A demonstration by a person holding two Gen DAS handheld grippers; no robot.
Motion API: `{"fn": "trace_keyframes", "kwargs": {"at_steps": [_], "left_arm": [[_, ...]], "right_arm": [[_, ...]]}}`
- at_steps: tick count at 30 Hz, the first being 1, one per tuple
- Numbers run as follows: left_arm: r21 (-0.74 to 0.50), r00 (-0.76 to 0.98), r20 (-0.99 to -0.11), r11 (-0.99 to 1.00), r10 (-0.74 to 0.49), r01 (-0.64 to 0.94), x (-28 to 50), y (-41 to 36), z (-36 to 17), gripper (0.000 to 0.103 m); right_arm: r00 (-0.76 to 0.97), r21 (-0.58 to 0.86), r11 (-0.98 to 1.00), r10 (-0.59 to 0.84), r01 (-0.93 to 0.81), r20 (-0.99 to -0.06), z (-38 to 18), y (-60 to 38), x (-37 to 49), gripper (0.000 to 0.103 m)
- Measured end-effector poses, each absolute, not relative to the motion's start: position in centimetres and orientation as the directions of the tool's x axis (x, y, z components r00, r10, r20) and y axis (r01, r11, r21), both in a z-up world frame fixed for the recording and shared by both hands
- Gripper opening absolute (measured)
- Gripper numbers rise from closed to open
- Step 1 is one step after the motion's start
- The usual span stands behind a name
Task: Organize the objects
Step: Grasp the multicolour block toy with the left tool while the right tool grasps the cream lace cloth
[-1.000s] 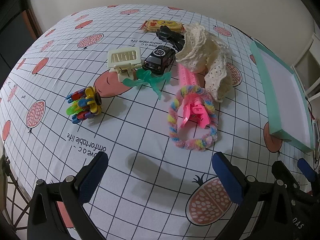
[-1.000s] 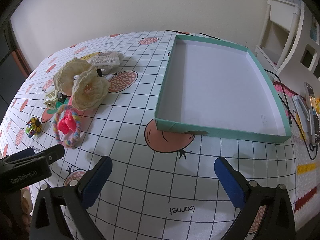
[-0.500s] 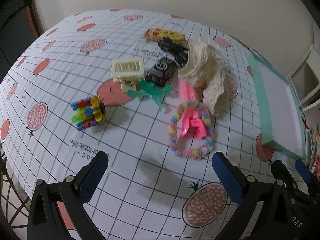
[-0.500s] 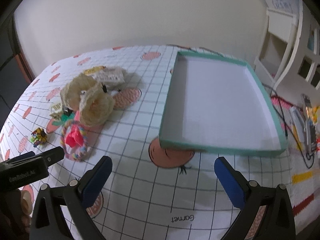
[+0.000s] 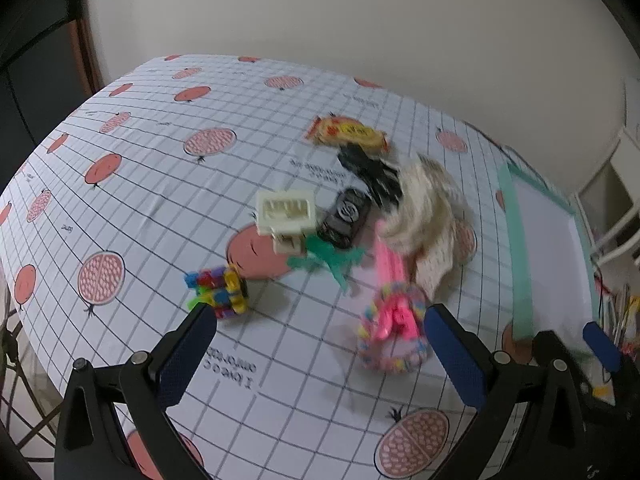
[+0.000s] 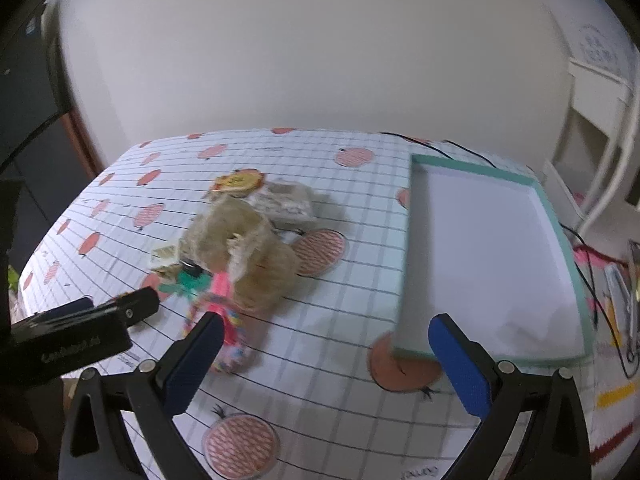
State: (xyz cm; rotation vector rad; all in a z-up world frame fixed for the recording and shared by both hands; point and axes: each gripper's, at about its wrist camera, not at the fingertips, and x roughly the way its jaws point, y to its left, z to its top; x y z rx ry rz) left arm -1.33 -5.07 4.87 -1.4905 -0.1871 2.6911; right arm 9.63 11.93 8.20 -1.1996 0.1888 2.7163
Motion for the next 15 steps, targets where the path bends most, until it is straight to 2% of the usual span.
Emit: {"fn": "trace_keyframes", "kwargs": {"at_steps": [8,15], "left_arm": [[-0.228,-0.573,-0.812,-0.965,0.115,0.129,-3.5,-9.4,5.7,0.103],[-0.202,-0.559,-0.825,-0.968,0.085,0.151,-5.4,-11.0,6.6,0.103]], "right_arm": [[-0.647,0.095,-0.981,0.037,-0.167,-0.762,8.4,10.9,7.0,0.103],[-0.641,0.136,-0.976,0.004,-0.169,-0.768,8.6,10.6,3.8,0.101]]}}
